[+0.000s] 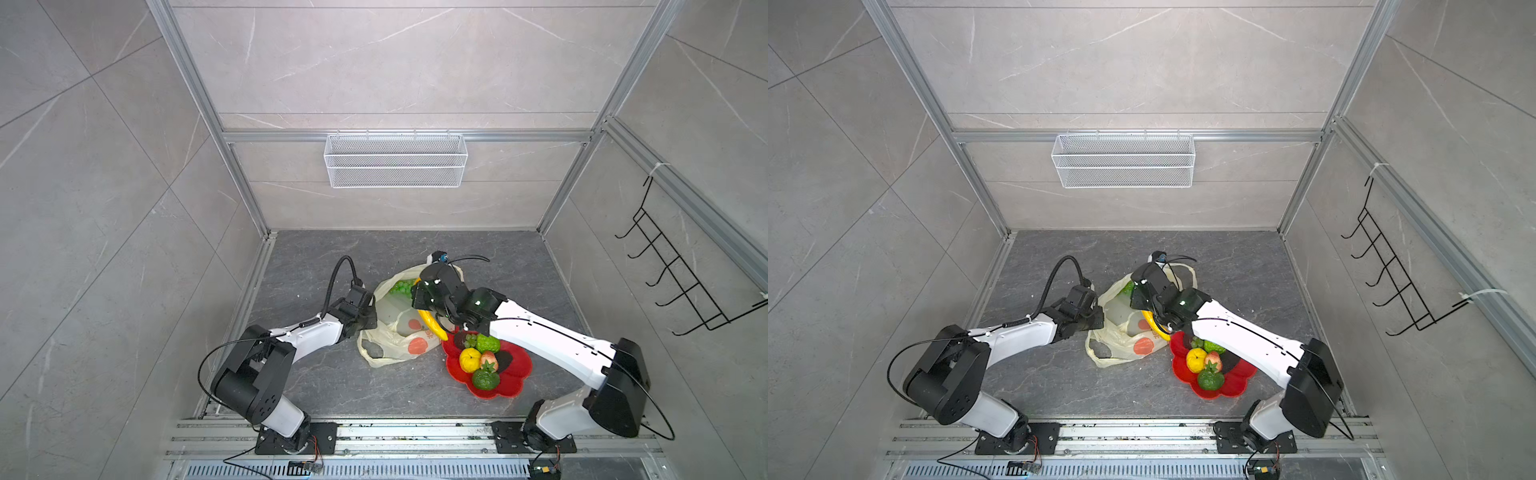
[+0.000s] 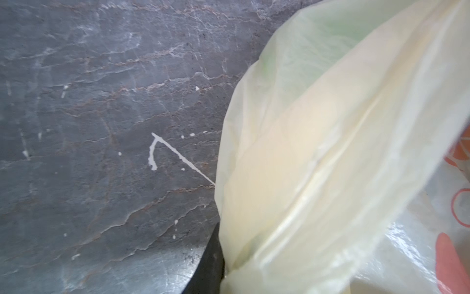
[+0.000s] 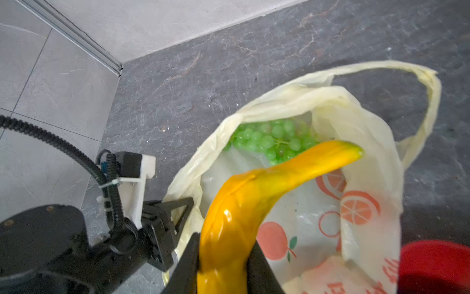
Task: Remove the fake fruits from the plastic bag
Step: 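Lift the yellow banana out of the bag toward the red plate, then lower the yellow banana onto the red plate and open the right gripper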
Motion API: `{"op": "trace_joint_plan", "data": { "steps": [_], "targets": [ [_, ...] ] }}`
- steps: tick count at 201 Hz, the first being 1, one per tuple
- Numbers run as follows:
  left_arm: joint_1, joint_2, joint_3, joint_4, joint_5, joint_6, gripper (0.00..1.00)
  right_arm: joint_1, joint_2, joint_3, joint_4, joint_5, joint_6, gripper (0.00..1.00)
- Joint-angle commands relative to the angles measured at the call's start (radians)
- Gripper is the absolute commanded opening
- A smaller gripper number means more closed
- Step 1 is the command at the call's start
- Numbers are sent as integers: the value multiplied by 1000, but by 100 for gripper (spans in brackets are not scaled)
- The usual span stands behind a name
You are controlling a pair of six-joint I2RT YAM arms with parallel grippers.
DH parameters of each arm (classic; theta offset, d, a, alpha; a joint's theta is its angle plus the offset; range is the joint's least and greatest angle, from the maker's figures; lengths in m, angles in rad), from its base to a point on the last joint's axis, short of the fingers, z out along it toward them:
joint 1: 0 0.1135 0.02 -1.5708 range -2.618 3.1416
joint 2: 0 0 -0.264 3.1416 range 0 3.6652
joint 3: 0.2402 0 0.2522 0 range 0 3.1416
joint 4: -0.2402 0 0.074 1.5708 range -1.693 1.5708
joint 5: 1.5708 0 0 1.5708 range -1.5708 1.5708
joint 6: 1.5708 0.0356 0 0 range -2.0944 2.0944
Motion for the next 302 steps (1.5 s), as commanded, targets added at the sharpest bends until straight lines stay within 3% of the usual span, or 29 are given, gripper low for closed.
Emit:
{"op": "trace_joint_plan", "data": {
  "steps": [1,57,132,302],
  "targets": [
    [15,-36,6,-23,-50,-15,18,7,-62,-89,-38,30,86,18],
    [83,-69,-32,-12,-23,-39,19,6,-99,-229,-29,18,115,17],
    [99,-62,-34,-9,-13,-39,19,12,-183,-350,-54,-40,18,16],
    [100,-39,-28,-2,7,-39,19,61,-192,-447,-118,46,7,17]
  ]
}}
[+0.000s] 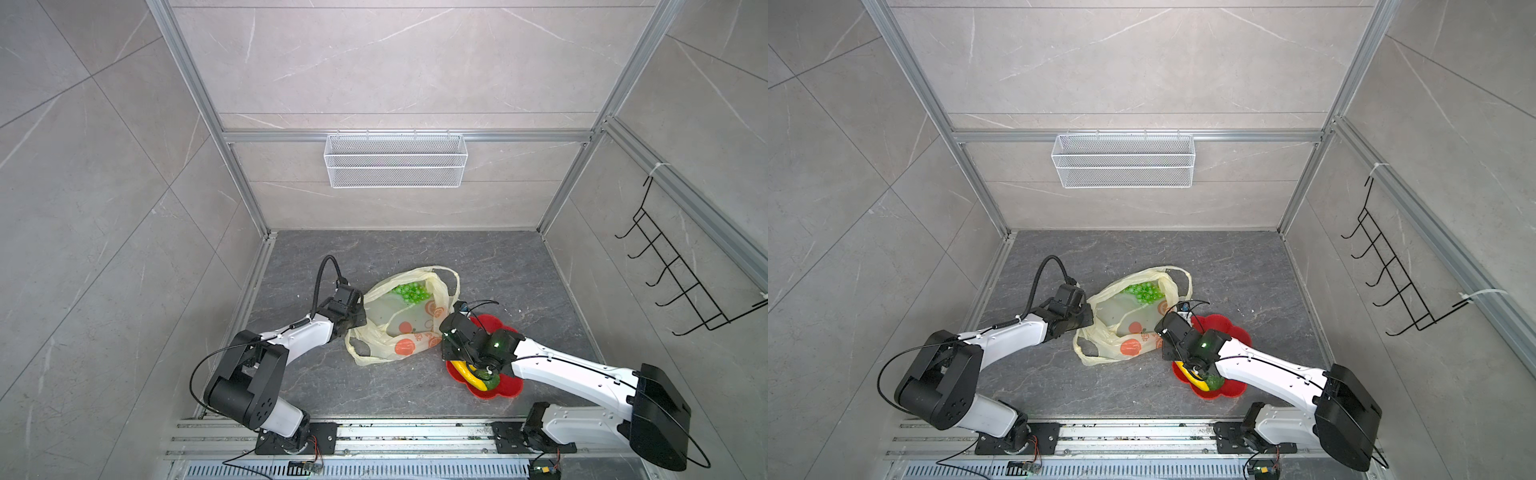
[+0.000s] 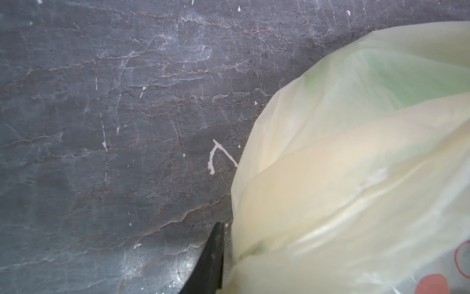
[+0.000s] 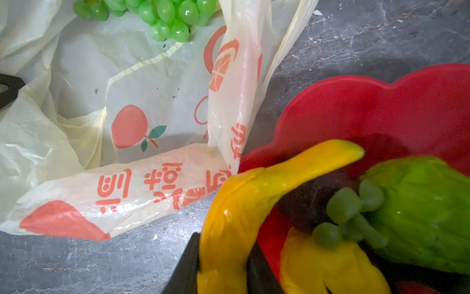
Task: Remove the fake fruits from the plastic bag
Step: 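Lower the yellow banana onto the red plate and open the right gripper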
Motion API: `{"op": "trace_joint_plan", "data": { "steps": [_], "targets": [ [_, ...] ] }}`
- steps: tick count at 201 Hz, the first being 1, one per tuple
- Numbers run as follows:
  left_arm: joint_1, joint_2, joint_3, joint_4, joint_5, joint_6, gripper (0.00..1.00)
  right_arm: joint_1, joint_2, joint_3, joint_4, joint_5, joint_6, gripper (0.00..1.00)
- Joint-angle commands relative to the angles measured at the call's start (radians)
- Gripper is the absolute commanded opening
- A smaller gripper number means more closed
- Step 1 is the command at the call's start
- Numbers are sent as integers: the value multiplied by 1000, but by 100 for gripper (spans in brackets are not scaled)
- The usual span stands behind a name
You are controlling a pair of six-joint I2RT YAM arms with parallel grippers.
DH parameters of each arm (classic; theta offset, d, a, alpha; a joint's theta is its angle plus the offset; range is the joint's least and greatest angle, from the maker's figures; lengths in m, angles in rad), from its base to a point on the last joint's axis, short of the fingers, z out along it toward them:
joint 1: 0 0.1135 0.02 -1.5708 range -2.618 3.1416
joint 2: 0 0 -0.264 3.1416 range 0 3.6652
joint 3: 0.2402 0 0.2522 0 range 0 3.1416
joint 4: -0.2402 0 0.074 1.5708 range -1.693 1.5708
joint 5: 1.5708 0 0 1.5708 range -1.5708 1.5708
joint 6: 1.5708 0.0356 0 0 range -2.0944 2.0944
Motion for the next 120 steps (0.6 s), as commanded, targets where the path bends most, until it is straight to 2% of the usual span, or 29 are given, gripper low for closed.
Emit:
{"op": "trace_joint_plan", "data": {
  "steps": [1,45,84,120],
  "targets": [
    [7,2,6,5,5,-7,19,9,5,-14,-37,45,-10,17],
    [7,5,8,4,7,-7,19,18,28,-24,-26,51,-7,23],
    [7,14,12,3,11,-7,19,20,48,-28,-32,71,-9,24],
    [7,16,14,4,14,-5,19,21,48,-31,-43,84,-14,31]
  ]
}}
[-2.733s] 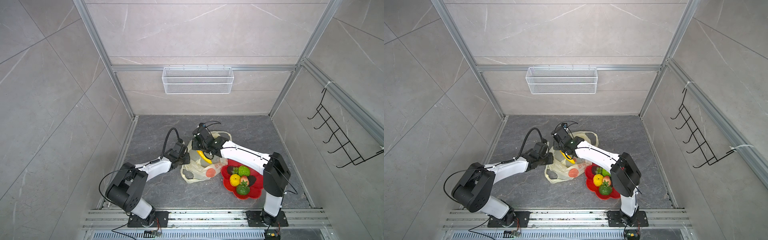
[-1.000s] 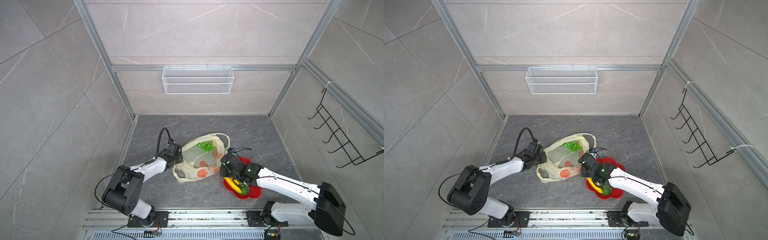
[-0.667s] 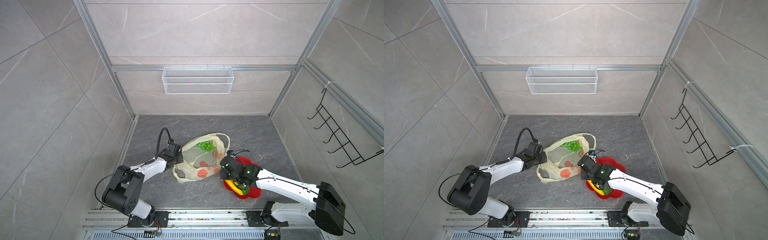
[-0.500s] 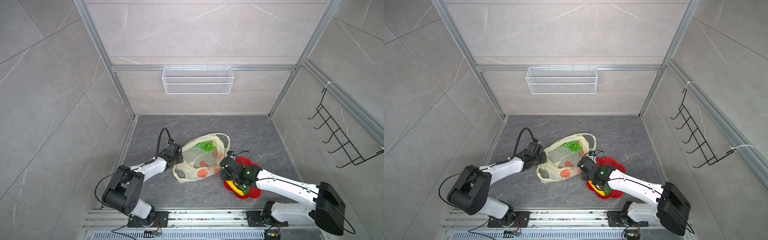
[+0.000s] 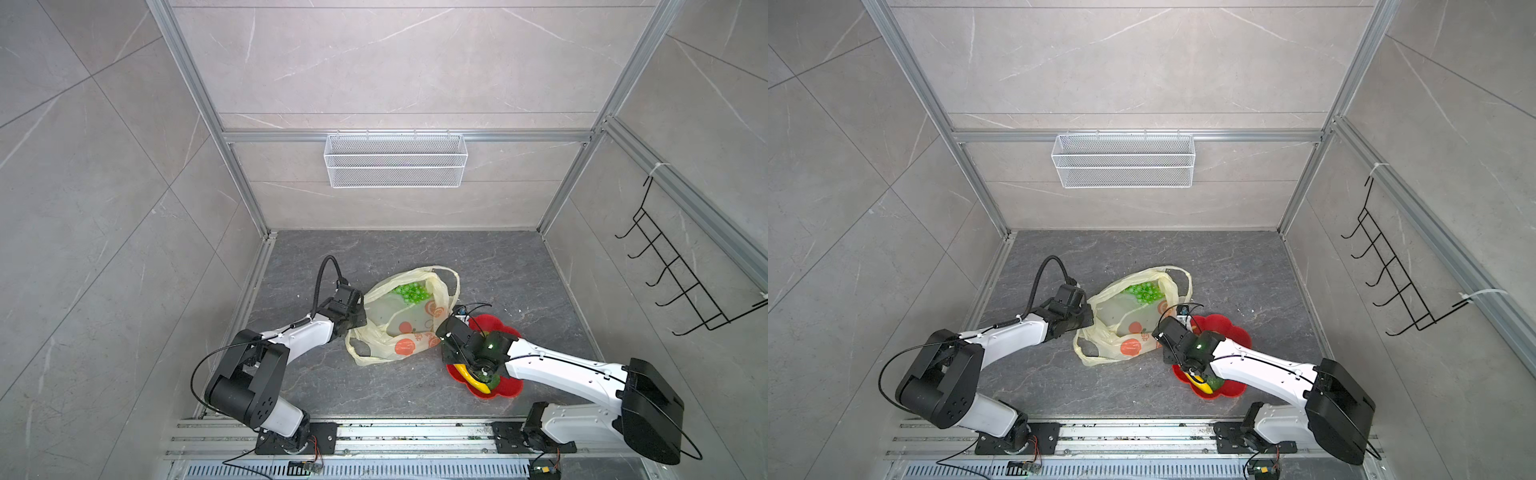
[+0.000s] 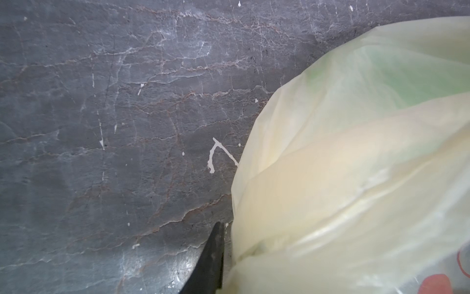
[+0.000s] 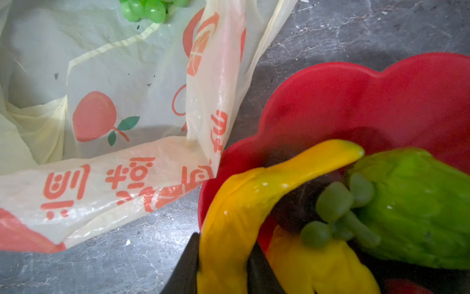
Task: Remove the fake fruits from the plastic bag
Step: 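Lower the yellow banana onto the red plate and open the right gripper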
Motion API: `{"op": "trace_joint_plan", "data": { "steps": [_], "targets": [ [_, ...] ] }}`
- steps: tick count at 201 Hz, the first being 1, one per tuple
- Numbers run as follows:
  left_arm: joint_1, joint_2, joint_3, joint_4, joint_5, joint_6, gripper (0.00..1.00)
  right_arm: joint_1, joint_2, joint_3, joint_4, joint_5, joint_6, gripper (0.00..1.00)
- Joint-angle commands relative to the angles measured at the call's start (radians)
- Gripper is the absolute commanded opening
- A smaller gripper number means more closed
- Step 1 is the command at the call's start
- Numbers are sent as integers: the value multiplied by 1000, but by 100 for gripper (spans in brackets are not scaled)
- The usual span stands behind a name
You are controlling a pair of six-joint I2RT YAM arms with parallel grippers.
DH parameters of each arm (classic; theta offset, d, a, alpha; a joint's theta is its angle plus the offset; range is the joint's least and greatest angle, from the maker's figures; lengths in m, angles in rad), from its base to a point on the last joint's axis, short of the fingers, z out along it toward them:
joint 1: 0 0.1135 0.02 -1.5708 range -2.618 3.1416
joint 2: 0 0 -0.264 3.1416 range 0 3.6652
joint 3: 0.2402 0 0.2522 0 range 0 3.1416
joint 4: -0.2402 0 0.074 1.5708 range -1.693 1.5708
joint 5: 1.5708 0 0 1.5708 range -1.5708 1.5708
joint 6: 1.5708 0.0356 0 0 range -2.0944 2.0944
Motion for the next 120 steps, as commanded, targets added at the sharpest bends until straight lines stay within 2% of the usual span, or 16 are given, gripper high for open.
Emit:
{"op": "trace_joint_plan", "data": {
  "steps": [1,71,98,120],
  "targets": [
    [7,11,14,4,10,-4,19,7,6,-16,-31,38,-14,32],
    [7,30,23,2,23,-3,19,22,8,-6,-53,41,-15,45],
    [7,32,24,4,26,-3,19,32,9,-6,-63,45,-8,45],
    [7,31,24,3,26,-3,19,38,12,-7,-86,78,9,40]
  ]
}}
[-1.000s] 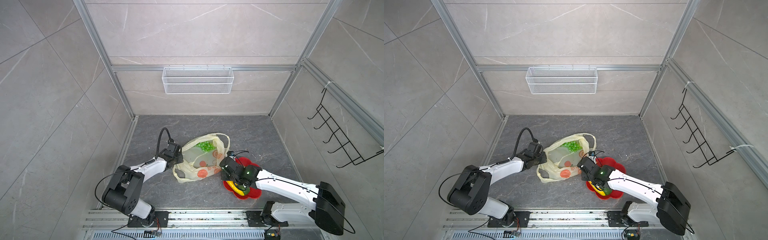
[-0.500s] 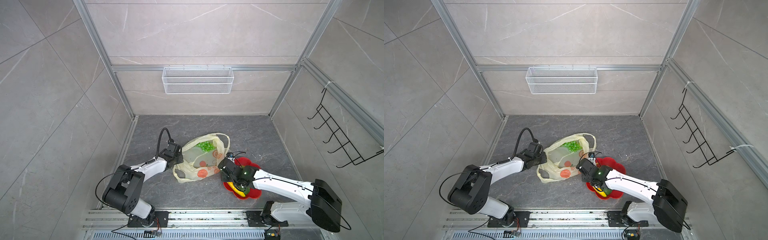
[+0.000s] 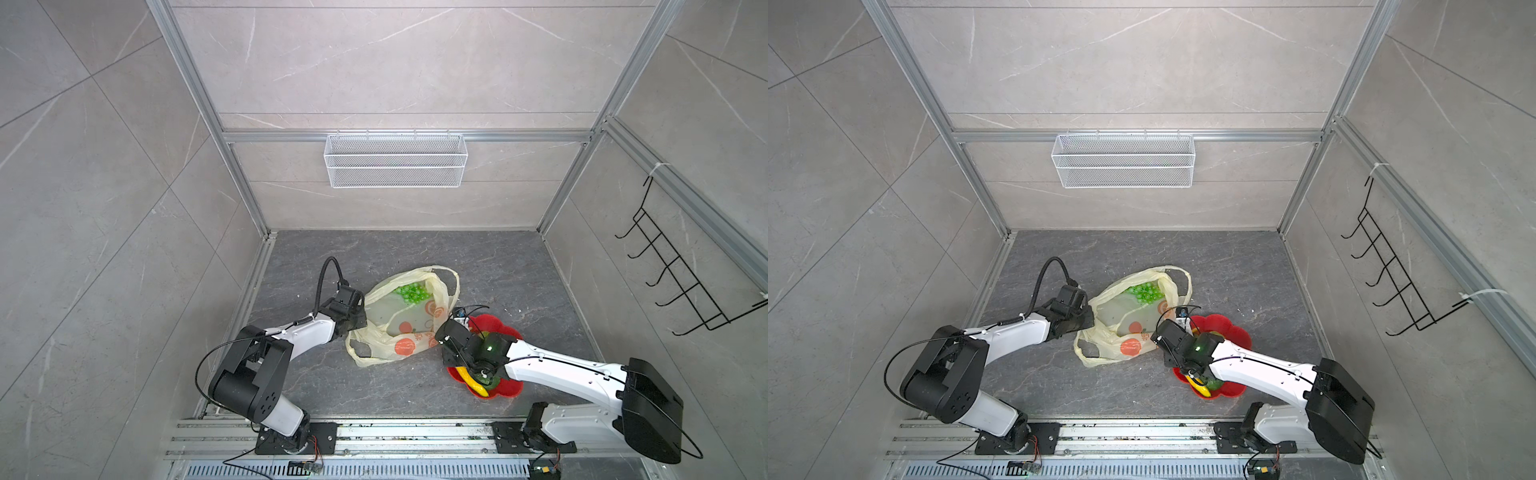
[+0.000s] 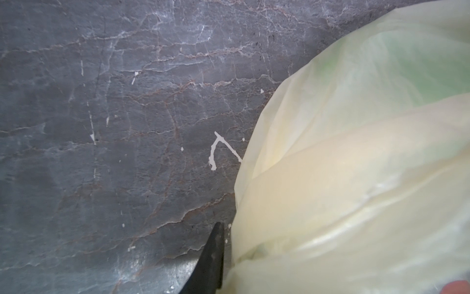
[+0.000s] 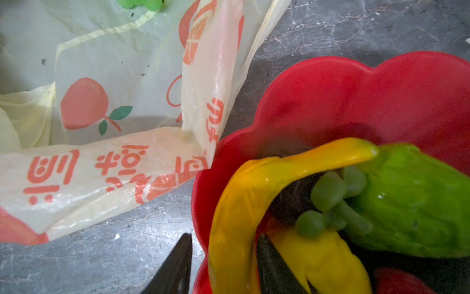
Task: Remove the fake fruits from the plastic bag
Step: 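Lower the yellow banana onto the red plate and open the right gripper, then move the open right gripper back into the bag toward the green grapes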
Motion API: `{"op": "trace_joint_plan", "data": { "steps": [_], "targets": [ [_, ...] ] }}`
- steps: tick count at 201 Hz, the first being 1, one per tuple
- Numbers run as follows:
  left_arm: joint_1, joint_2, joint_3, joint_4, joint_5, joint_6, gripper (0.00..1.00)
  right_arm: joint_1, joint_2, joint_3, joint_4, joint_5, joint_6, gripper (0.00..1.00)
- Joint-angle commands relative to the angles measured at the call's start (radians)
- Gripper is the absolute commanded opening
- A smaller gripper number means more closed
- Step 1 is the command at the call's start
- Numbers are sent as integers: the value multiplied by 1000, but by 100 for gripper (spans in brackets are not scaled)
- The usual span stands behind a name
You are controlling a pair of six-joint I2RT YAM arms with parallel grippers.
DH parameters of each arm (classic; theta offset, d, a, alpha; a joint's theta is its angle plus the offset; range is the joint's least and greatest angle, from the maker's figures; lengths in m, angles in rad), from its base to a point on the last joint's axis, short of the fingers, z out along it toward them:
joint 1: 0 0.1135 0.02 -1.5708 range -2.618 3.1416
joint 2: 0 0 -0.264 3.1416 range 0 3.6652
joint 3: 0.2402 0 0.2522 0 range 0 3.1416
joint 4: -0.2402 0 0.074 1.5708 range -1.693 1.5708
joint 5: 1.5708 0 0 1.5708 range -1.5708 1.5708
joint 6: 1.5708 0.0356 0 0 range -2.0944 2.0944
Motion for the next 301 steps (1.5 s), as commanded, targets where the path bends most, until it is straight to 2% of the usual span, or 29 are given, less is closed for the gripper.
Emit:
{"op": "trace_joint_plan", "data": {
  "steps": [1,35,69,121,171,202,231,259,301],
  "targets": [
    [7,0,24,3,18,-4,19,11,11,-7,-51,55,19,40],
    [7,6,24,6,23,-5,19,13,45,4,-61,83,29,33],
    [7,7,24,4,21,-6,19,22,61,28,-70,94,19,33],
    [6,-4,21,7,21,-2,19,33,30,80,-118,92,12,41],
    [-9,-38,12,11,4,10,19,39,-4,151,-153,116,0,42],
    [-35,-76,0,23,-23,21,18,38,12,201,-89,121,-43,46],
    [-43,-106,-16,42,-31,25,18,32,93,277,14,122,-109,51],
    [-45,-102,-11,36,-27,30,18,-25,226,374,85,63,-145,52],
    [-54,-69,13,17,-15,36,18,-165,389,446,206,-133,-111,51]
  ]
}}
